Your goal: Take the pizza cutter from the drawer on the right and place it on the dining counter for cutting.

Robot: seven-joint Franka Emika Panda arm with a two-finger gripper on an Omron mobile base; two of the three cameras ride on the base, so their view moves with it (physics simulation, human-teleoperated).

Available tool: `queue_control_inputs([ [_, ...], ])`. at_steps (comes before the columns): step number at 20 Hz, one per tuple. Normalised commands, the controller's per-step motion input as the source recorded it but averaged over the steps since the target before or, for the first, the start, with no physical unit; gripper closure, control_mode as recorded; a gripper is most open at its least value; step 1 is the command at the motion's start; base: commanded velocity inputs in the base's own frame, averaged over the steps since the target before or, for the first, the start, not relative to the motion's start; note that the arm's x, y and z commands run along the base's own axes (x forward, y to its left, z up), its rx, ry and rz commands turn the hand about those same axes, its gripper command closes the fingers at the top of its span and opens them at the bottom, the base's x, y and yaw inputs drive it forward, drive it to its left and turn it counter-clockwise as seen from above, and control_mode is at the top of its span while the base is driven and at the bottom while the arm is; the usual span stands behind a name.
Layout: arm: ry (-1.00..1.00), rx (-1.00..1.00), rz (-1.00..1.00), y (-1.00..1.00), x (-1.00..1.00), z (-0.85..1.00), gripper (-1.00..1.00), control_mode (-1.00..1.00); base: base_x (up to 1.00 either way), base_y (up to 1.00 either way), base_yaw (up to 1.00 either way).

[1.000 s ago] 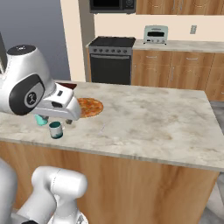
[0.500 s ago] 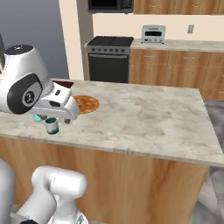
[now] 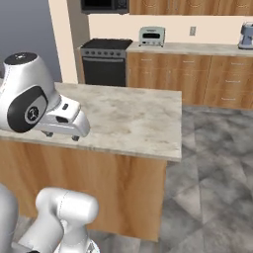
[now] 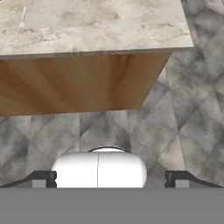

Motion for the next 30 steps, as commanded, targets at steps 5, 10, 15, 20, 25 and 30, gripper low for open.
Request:
queue_control_inputs([
  [5, 0.00, 0.00, 0.00, 0.00, 0.00, 0.00, -1.00, 1.00, 0.00, -1.00, 0.11],
  [10, 0.00, 0.00, 0.00, 0.00, 0.00, 0.00, -1.00, 1.00, 0.13, -1.00, 0.24],
  [15, 0.00, 0.00, 0.00, 0.00, 0.00, 0.00, -1.00, 1.00, 0.28, -1.00, 0.34],
  [20, 0.00, 0.00, 0.00, 0.00, 0.00, 0.00, -1.00, 1.00, 0.51, -1.00, 0.43],
  [25, 0.00, 0.00, 0.00, 0.00, 0.00, 0.00, -1.00, 1.00, 0.61, -1.00, 0.46],
  [30, 0.00, 0.00, 0.00, 0.00, 0.00, 0.00, -1.00, 1.00, 0.61, -1.00, 0.47],
])
